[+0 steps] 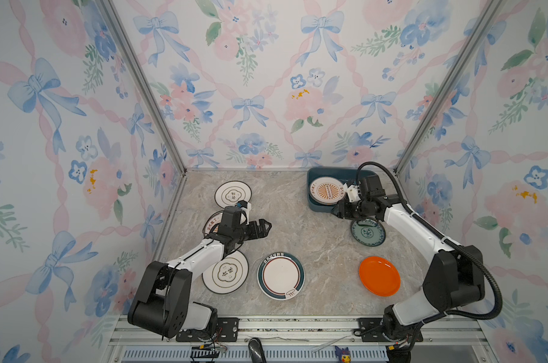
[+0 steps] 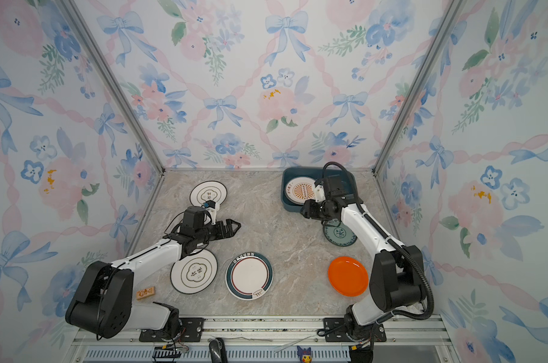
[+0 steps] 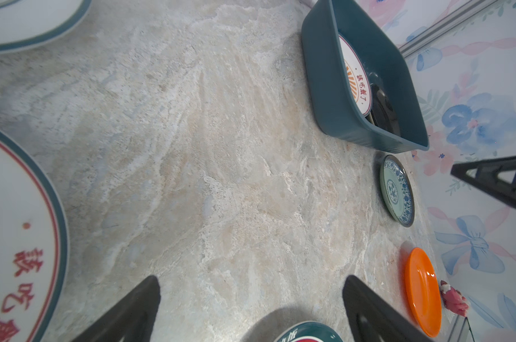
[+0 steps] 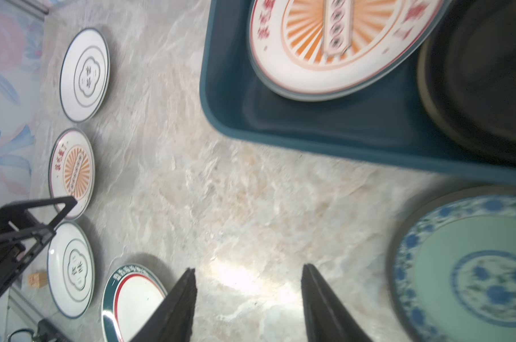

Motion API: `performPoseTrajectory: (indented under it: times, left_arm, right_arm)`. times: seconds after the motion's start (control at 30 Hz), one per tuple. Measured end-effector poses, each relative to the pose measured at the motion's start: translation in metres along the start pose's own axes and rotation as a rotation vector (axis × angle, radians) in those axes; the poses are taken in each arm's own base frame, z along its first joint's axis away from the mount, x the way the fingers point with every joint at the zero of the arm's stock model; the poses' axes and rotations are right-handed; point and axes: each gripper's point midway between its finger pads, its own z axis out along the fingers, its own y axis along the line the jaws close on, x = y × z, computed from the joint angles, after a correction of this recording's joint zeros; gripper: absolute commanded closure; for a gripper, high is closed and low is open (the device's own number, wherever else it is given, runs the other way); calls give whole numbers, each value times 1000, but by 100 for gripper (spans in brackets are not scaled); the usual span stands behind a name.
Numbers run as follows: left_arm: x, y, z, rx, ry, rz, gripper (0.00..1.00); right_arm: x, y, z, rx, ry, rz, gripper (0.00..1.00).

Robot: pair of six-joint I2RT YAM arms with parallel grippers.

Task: Place the plates into the plastic bin on the countertop
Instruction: Move the plastic bin to the top-right of the table, then pick up the plate from the bottom-center of the table.

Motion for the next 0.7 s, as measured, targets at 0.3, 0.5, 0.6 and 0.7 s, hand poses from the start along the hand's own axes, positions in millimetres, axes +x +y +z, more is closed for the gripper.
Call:
performPoseTrajectory:
  times: [0.3,0.5,0.6,0.7]
  left_arm:
    - [2,2,0,1,-3,2,2]
    - [1,2,2,5,-3,3,2]
    - [1,2,2,5,-3,3,2]
    - [1,2,2,5,-3,3,2]
  right_arm:
    - [112,41,35,-134,177,25,46]
    - [152,57,58,-194,233,57,46]
    - [166,62,70,-217,259,77,46]
    - [177,67,77,-239,273,91,46]
